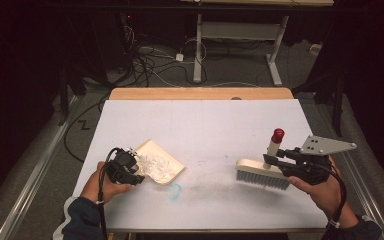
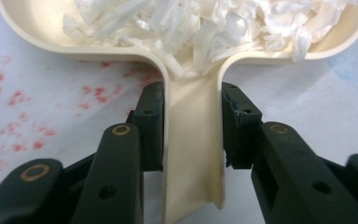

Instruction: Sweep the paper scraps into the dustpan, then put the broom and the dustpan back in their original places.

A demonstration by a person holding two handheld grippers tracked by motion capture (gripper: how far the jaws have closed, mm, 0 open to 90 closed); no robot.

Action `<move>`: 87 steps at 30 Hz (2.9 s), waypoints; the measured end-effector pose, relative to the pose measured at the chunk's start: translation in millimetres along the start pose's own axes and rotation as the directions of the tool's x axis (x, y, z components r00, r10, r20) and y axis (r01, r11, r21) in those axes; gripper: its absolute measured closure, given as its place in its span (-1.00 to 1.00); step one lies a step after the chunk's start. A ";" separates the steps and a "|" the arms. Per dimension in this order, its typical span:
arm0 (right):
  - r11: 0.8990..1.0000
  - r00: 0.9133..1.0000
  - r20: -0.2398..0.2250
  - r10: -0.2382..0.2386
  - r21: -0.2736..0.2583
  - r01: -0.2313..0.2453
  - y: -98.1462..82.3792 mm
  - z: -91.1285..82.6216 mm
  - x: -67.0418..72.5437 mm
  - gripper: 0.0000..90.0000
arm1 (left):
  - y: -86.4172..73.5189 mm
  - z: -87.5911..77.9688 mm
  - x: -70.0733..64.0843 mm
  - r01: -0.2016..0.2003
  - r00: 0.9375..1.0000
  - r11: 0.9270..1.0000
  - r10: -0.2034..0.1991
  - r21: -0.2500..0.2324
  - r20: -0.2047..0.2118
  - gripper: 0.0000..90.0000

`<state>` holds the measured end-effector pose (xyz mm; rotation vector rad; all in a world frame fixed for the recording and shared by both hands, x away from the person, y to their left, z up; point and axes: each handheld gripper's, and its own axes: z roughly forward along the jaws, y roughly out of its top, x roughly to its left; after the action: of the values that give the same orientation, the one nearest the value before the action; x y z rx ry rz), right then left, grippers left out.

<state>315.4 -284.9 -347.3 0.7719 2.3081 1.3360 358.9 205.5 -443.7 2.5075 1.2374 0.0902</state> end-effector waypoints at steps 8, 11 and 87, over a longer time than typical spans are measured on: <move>0.998 0.999 -0.047 0.010 0.059 -0.008 -4.6 -12.2 -8.7 0.57 | -7.7 -2.4 12.5 0.080 0.996 0.996 -0.081 -0.034 -0.030 0.40; 0.996 0.998 -0.056 0.016 0.089 -0.011 -6.3 -11.1 -11.5 0.57 | -9.4 -1.2 15.0 0.104 0.993 0.993 -0.106 -0.046 -0.041 0.40; 0.946 0.897 0.365 0.248 0.108 -0.306 -25.0 122.2 -93.3 0.32 | -40.1 12.6 -51.4 -0.099 0.982 0.908 0.022 -0.408 -0.189 -0.46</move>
<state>449.6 -270.3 -424.9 1.3206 2.0928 1.0186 299.3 184.5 -464.0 2.1964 1.0672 0.5505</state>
